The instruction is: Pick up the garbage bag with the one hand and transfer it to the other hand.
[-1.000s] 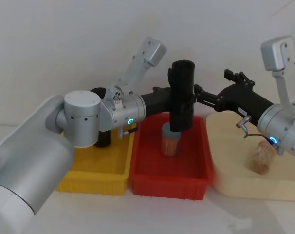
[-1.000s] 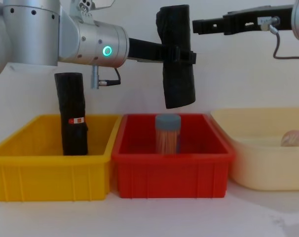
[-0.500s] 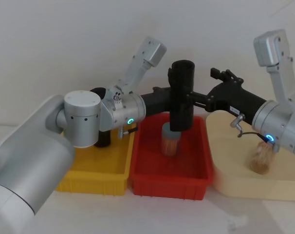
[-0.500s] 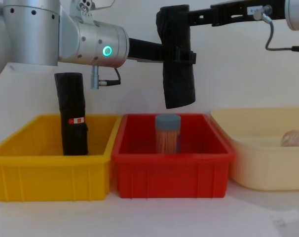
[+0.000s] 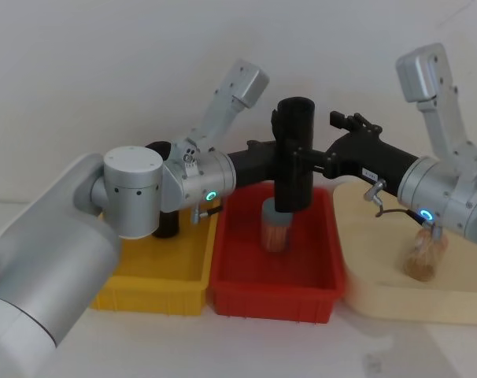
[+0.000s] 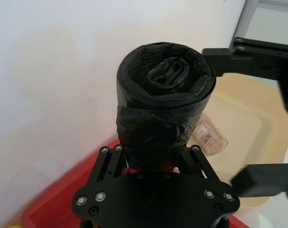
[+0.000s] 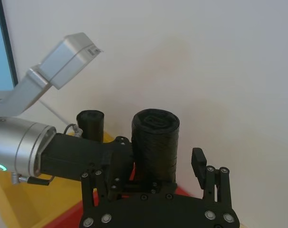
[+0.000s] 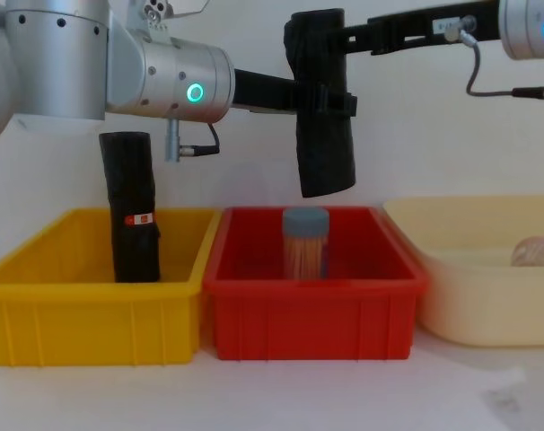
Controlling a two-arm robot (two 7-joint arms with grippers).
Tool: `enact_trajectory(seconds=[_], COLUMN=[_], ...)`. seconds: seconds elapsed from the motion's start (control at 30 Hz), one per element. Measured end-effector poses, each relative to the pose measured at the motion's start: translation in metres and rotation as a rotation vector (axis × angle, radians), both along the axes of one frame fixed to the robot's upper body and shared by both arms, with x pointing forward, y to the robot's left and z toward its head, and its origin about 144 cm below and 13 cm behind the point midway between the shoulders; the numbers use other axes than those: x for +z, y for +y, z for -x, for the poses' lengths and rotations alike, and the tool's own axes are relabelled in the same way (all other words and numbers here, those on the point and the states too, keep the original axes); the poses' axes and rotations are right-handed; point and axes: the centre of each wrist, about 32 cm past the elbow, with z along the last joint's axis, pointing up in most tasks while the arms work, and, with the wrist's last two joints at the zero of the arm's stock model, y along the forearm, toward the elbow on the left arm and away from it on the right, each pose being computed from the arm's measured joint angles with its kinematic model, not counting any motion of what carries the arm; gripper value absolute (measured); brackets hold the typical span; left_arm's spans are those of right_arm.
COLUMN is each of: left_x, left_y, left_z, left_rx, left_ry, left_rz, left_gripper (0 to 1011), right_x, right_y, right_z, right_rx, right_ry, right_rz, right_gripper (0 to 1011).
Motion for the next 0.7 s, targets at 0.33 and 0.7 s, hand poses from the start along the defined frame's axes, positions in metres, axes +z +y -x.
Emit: enact_trajectory(seconds=[0.33,0.7], left_x=[0.000,0.000], left_y=[0.000,0.000], left_z=[0.000,0.000], left_rx=[0.000,0.000], left_ry=[0.000,0.000], left_rz=[0.000,0.000], left_gripper=[431,430], right_x=[-0.003,-0.002], right_y=[0.005,0.015], right_z=[-0.015,-0.030], right_rx=[-0.003,0.017], right_ry=[0.019,0.027], right_rz=[0.002,-0.001], right_gripper=[999,999])
